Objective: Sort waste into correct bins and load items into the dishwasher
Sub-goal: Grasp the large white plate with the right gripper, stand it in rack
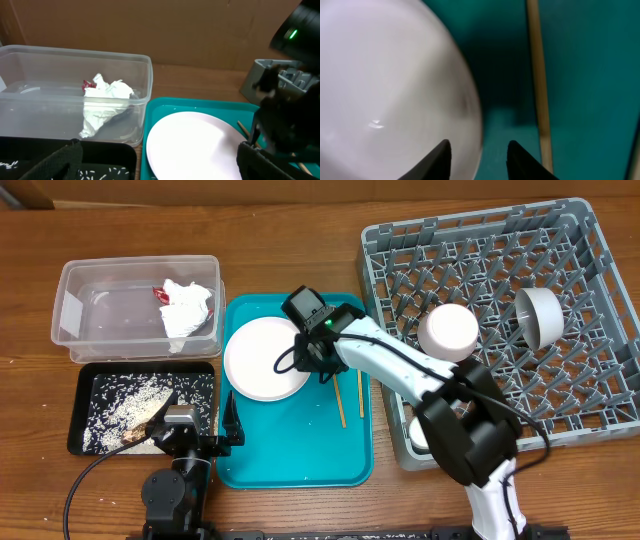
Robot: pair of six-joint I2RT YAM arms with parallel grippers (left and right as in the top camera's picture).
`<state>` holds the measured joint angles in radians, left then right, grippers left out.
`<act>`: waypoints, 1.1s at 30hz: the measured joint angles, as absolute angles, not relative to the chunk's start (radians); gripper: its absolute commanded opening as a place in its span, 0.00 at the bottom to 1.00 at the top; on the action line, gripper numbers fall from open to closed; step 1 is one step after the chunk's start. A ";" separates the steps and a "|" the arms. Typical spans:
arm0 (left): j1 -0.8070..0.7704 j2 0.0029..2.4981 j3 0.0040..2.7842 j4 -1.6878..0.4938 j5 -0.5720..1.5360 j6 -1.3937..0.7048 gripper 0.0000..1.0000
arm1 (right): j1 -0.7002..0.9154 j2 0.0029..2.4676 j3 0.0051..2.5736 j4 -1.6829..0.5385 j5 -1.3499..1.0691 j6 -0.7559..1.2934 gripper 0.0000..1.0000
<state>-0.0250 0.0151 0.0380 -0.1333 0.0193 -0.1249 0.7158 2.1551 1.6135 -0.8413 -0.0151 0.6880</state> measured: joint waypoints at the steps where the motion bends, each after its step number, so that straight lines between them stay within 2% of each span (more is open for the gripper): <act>1: -0.025 0.015 0.038 -0.133 0.019 -0.125 1.00 | 0.715 2.168 1.612 -0.842 -0.014 0.687 0.10; 2: -0.025 0.015 0.038 -0.133 0.019 -0.125 1.00 | 0.715 2.183 1.612 -0.839 -0.014 0.697 0.04; 8: -0.025 0.015 0.038 -0.133 0.019 -0.125 1.00 | 0.713 2.175 1.642 -0.939 0.009 0.711 0.04; 12: -0.025 0.015 0.038 -0.133 0.019 -0.125 1.00 | 0.712 2.124 1.681 -1.051 0.146 0.684 0.04; 14: -0.025 0.015 0.038 -0.133 0.019 -0.125 1.00 | 0.709 2.068 1.710 -1.079 0.256 0.657 0.04; 20: -0.025 0.015 0.038 -0.133 0.019 -0.125 1.00 | 0.694 1.782 1.758 -1.052 0.863 0.570 0.04; 24: -0.025 0.015 0.038 -0.133 0.019 -0.125 1.00 | 0.636 1.731 1.781 -0.971 1.127 0.432 0.04; 27: -0.025 0.015 0.038 -0.133 0.019 -0.125 1.00 | 0.519 1.763 1.780 -0.957 1.135 0.334 0.04; 30: -0.025 0.015 0.038 -0.133 0.019 -0.125 1.00 | 0.388 1.798 1.777 -0.957 1.034 0.283 0.04; 33: -0.025 0.015 0.038 -0.133 0.019 -0.125 1.00 | 0.343 1.802 1.777 -0.973 0.982 0.268 0.04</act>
<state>-0.0250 0.0151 0.0380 -0.1333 0.0193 -0.1249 0.3428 1.8023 1.7771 -0.9726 0.9817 0.2684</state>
